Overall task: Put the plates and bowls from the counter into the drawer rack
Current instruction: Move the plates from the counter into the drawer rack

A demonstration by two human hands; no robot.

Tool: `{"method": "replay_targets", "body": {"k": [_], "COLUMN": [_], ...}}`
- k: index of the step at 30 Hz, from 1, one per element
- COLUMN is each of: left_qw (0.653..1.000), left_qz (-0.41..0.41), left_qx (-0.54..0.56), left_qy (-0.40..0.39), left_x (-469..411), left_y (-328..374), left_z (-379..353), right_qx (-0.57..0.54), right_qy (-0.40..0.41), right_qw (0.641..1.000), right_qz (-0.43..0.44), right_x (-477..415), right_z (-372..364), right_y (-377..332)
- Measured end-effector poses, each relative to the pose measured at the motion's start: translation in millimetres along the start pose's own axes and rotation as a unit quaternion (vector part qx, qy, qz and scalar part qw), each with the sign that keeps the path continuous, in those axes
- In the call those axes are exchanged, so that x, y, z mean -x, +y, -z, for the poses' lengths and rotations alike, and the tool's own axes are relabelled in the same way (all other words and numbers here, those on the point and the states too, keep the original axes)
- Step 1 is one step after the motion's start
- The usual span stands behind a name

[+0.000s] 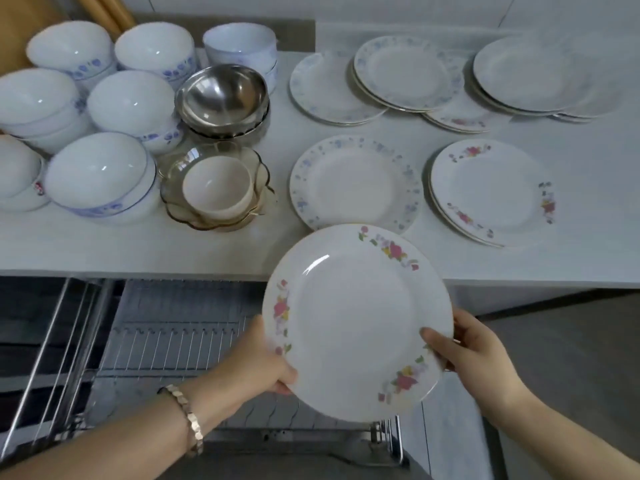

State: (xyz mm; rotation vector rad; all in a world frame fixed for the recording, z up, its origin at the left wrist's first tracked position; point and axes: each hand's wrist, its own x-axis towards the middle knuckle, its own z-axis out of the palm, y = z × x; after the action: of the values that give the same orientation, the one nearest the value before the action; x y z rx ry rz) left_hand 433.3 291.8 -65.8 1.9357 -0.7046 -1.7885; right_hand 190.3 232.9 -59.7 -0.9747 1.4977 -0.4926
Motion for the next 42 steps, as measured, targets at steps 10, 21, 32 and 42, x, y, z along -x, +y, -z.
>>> {"method": "replay_targets", "body": {"k": [10, 21, 32, 42], "left_qw": [0.986, 0.974, 0.945, 0.958], "left_qz": [0.151, 0.167, 0.082, 0.026], "left_qx": [-0.068, -0.120, -0.251, -0.168], "left_qy": [-0.009, 0.099, 0.195, 0.230], "left_x": [-53.2, -207.0, -278.7, -268.4], "left_y": [-88.6, -128.3, -130.9, -138.4], "left_z": [41.6, 17.0, 12.0, 1.8], "right_qx": [0.035, 0.014, 0.018, 0.026], "right_qy": [0.036, 0.133, 0.201, 0.204], "right_qw": [0.984, 0.953, 0.944, 0.947], "right_qz": [-0.169, -0.271, -0.262, -0.248], "right_x": [-6.5, -132.6, -187.5, -187.9], "right_z": [-87.3, -119.3, -137.8, -136.9], "right_y": [100.2, 189.3, 200.7, 196.1]}}
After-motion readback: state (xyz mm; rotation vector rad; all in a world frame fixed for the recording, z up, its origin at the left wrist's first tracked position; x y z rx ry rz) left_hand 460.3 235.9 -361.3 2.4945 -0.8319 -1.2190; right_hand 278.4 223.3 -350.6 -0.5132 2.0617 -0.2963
